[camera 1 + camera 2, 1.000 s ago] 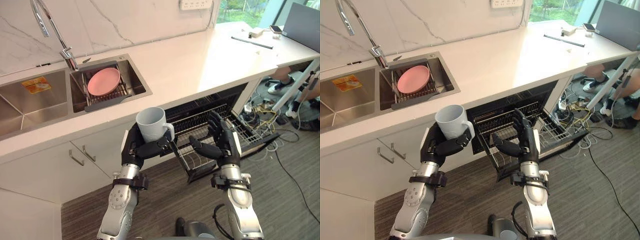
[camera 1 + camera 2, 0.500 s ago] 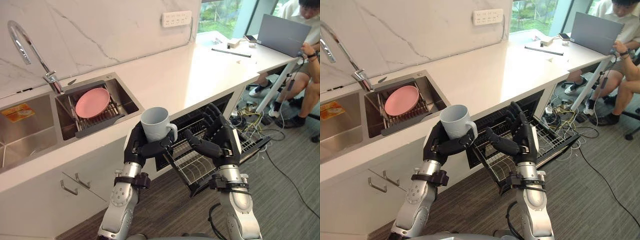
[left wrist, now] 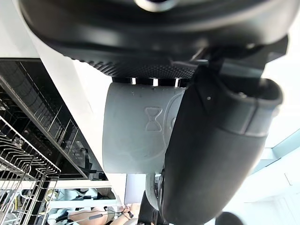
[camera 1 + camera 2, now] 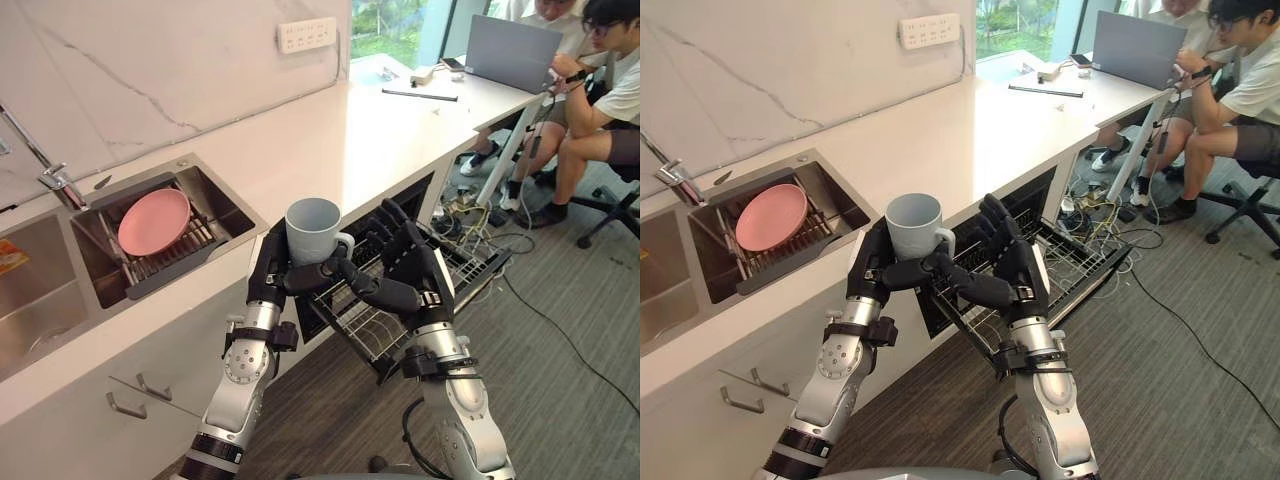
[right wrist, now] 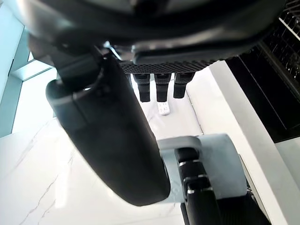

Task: Walk over to the sink, pick up the cup, carry it to the dishwasher, place the cup inside the dishwasher, then close the dishwasher door

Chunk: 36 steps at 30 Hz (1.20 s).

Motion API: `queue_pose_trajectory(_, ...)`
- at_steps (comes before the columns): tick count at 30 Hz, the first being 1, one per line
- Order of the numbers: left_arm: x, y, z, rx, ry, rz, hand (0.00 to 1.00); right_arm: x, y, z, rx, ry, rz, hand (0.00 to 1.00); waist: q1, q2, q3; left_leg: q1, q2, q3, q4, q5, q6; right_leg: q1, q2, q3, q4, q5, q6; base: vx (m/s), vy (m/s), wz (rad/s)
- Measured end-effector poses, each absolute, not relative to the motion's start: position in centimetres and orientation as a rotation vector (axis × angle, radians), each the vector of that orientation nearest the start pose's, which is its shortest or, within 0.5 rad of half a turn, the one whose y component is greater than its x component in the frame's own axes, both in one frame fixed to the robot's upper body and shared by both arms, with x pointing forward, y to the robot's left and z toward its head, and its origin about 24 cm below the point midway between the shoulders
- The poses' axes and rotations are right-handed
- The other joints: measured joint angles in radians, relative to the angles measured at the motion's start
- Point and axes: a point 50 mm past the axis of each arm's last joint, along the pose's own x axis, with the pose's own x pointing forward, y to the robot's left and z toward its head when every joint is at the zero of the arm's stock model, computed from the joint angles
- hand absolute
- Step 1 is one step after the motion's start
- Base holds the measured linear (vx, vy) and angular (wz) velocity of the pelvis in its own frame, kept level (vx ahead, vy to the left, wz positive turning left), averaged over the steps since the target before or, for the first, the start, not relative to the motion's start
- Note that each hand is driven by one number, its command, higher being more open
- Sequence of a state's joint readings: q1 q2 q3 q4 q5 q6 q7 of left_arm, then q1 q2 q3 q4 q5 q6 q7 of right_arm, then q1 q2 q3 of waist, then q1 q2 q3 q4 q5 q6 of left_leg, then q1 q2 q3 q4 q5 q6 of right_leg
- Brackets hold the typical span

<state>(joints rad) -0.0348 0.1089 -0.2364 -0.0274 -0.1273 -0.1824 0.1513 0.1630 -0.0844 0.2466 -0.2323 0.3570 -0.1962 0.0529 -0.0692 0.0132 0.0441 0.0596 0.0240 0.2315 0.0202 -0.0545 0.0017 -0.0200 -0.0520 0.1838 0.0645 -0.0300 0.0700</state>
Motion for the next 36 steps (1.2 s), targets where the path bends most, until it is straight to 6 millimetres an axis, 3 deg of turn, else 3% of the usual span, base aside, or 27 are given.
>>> queue_pose_trajectory(14, 25.8, 12.3, 6.4, -0.052, -0.189, -0.066, 0.3, 21.3, -11.1, 7.3, 0.313, -0.219, 0.299, 0.9, -0.001, -0.003, -0.015, 0.013, -0.003, 0.028, -0.012, 0.002, 0.004, 0.003, -0.001, 0.03, -0.028, 0.021, 0.007, -0.02, -0.007, -0.07)
queue_pose_trajectory(23, 25.2, 9.0, 6.5, -0.091, -0.188, -0.239, 0.3, 22.5, -11.5, 7.3, 0.292, -0.223, 0.28, 0.9, -0.001, -0.002, -0.02, 0.007, -0.005, 0.014, -0.02, 0.004, 0.006, 0.013, -0.005, 0.01, -0.045, 0.023, 0.007, 0.01, -0.014, 0.05)
queue_pose_trajectory(24, 25.1, 8.5, 6.6, -0.09, -0.189, -0.27, 0.3, 22.7, -11.7, 7.4, 0.286, -0.226, 0.271, 0.3, -0.001, -0.002, -0.023, 0.006, -0.005, 0.008, -0.02, 0.005, 0.007, 0.015, -0.006, 0.006, -0.047, 0.023, 0.007, -0.01, -0.027, 0.11)
queue_pose_trajectory(27, 24.8, 7.4, 6.6, -0.11, -0.183, -0.327, 0.3, 23.0, -12.0, 7.4, 0.267, -0.226, 0.262, 0.3, 0.001, -0.001, -0.032, 0.002, -0.006, -0.002, -0.024, 0.009, 0.01, 0.016, -0.008, -0.003, -0.048, 0.023, 0.007, -0.01, -0.027, 0.11)
queue_pose_trajectory(35, 24.7, 6.9, 6.5, -0.112, -0.171, -0.353, 0.3, 23.2, -12.9, 7.4, 0.242, -0.227, 0.217, 0.3, 0.002, -0.002, -0.039, 0.003, -0.01, -0.028, -0.052, 0.037, 0.008, 0.014, -0.01, -0.027, -0.046, 0.024, 0.005, -0.05, -0.032, 0.1)
queue_pose_trajectory(36, 24.7, 6.9, 6.5, -0.116, -0.17, -0.352, 0.9, 23.2, -12.9, 7.4, 0.242, -0.227, 0.219, 0.3, 0.003, -0.002, -0.039, 0.003, -0.01, -0.028, -0.052, 0.038, 0.008, 0.014, -0.009, -0.027, -0.046, 0.024, 0.005, -0.04, -0.032, 0.01)
